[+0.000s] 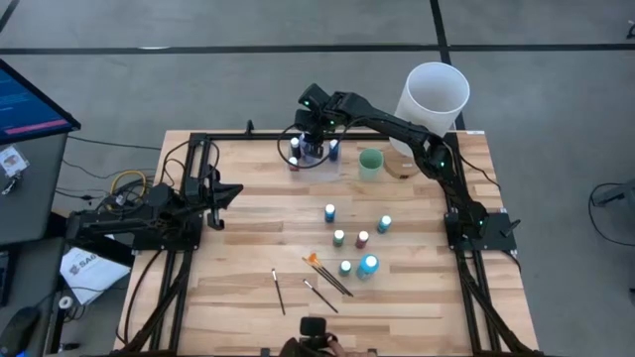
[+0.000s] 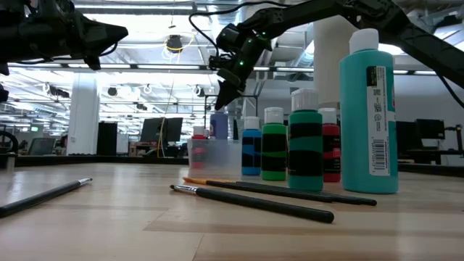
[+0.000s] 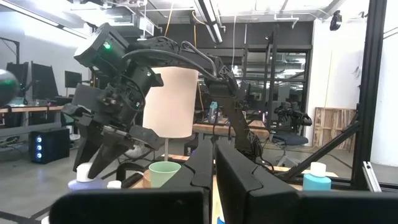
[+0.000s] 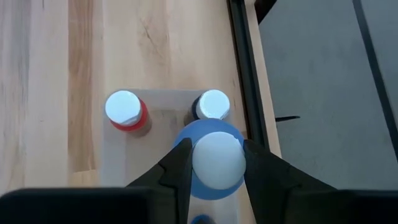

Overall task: Pick & Place Paint Supplies
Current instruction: Adjust the large blue paint bottle into the transparent bin

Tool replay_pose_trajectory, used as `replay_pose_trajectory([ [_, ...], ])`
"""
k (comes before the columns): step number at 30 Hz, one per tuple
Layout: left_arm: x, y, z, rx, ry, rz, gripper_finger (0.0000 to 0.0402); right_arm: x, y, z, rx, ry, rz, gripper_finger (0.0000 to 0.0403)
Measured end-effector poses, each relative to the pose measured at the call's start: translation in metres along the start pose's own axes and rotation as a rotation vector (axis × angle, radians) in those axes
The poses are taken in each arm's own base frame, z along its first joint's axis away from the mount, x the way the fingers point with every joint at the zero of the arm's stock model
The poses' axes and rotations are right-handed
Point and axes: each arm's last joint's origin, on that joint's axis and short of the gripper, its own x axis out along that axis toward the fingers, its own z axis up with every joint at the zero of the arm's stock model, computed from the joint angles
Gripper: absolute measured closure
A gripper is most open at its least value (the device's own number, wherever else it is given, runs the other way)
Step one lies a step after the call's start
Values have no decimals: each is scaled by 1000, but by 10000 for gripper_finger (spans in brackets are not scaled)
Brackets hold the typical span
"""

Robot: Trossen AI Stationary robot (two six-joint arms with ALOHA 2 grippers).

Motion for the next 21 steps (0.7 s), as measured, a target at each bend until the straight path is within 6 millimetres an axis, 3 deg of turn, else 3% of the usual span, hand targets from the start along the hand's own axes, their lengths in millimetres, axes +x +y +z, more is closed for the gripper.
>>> replay_pose_trajectory([
  [5, 0, 0, 0, 0, 0, 0, 400, 4, 0, 0, 17, 3, 2, 266],
  [16, 3, 0, -5, -5, 48, -2, 400, 6, 0, -1, 29, 3, 6, 262],
  [21, 5, 0, -8, -6, 78, -2, 400, 6, 0, 0, 32, 0, 0, 226],
])
